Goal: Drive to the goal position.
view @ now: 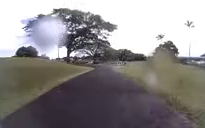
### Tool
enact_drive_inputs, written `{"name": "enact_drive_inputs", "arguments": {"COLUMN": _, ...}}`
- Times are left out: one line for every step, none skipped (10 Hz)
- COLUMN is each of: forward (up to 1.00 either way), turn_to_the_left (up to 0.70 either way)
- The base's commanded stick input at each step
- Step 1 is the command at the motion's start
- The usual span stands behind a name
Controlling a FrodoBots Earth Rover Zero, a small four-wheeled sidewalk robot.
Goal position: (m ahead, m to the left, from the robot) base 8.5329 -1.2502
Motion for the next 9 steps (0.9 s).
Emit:
{"name": "enact_drive_inputs", "arguments": {"forward": 0.85, "turn_to_the_left": 0.00}}
{"name": "enact_drive_inputs", "arguments": {"forward": 0.85, "turn_to_the_left": 0.00}}
{"name": "enact_drive_inputs", "arguments": {"forward": 0.85, "turn_to_the_left": 0.00}}
{"name": "enact_drive_inputs", "arguments": {"forward": 0.85, "turn_to_the_left": 0.00}}
{"name": "enact_drive_inputs", "arguments": {"forward": 0.85, "turn_to_the_left": 0.00}}
{"name": "enact_drive_inputs", "arguments": {"forward": 0.85, "turn_to_the_left": 0.00}}
{"name": "enact_drive_inputs", "arguments": {"forward": 0.85, "turn_to_the_left": 0.00}}
{"name": "enact_drive_inputs", "arguments": {"forward": 0.85, "turn_to_the_left": 0.00}}
{"name": "enact_drive_inputs", "arguments": {"forward": 0.85, "turn_to_the_left": 0.00}}
